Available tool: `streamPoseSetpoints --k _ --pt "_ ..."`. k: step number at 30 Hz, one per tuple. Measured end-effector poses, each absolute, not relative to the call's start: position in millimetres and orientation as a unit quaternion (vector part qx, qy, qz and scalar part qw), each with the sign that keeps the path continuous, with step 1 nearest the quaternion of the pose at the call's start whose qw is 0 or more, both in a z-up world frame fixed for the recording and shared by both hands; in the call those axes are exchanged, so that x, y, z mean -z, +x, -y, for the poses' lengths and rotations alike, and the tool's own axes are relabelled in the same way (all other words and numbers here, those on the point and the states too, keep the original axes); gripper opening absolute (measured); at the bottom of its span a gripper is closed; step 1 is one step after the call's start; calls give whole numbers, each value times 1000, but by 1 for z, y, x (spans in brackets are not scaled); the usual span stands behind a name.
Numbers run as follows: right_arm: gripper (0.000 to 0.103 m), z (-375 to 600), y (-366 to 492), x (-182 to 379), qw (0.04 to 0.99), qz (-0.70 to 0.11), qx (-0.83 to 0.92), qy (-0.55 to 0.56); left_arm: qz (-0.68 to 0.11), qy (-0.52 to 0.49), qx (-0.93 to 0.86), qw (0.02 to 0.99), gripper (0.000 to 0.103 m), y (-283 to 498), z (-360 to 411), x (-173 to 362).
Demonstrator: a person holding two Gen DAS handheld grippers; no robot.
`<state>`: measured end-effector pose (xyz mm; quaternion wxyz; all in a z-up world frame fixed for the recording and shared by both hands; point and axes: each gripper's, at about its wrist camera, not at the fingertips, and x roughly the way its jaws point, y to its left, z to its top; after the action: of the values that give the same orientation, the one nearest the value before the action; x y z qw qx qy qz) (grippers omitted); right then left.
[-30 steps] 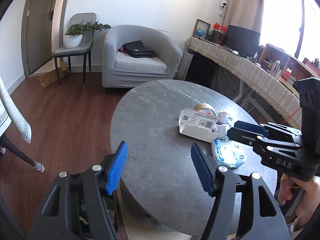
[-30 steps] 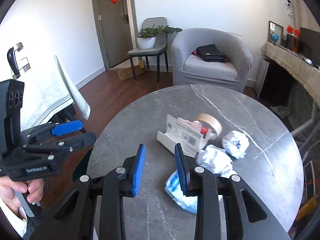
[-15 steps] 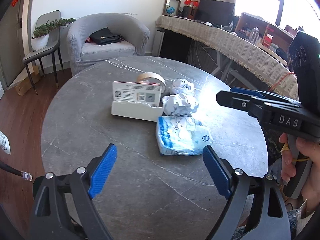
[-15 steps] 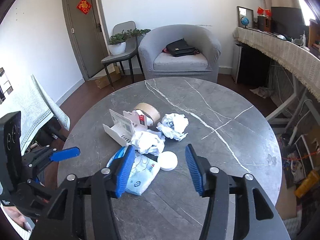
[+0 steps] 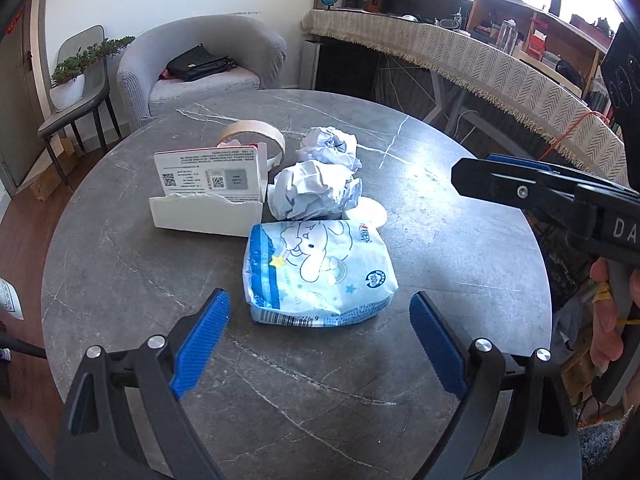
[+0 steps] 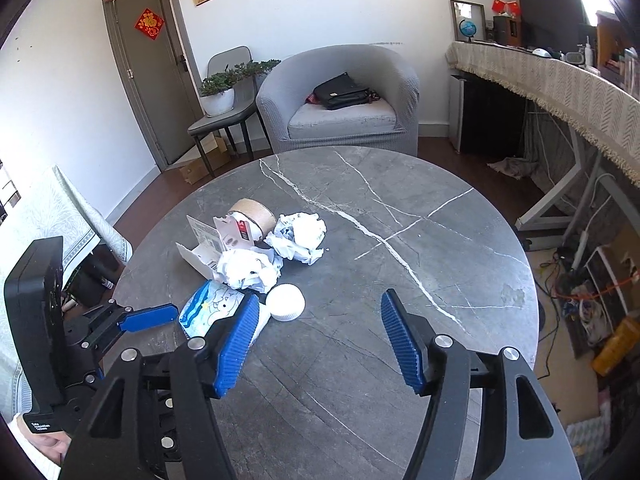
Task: Collect trash
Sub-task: 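Close the left tool on the blue-white elephant-print wipes pack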
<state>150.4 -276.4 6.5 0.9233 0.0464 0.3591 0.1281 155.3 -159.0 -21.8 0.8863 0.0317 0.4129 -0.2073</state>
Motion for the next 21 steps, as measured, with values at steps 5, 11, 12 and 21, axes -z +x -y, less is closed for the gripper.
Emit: streamPoseSetpoints --k 5,11,12,21 --pt "64 280 149 -4 922 -362 -130 50 -415 24 198 888 93 160 165 21" --pt "65 282 149 0 918 -371 -135 50 -422 17 178 889 93 171 167 24" --pt "65 282 149 1 917 -372 -135 49 -421 19 173 890 93 172 167 24" --pt "66 277 148 2 915 -373 -150 42 -414 39 161 895 81 175 169 24"
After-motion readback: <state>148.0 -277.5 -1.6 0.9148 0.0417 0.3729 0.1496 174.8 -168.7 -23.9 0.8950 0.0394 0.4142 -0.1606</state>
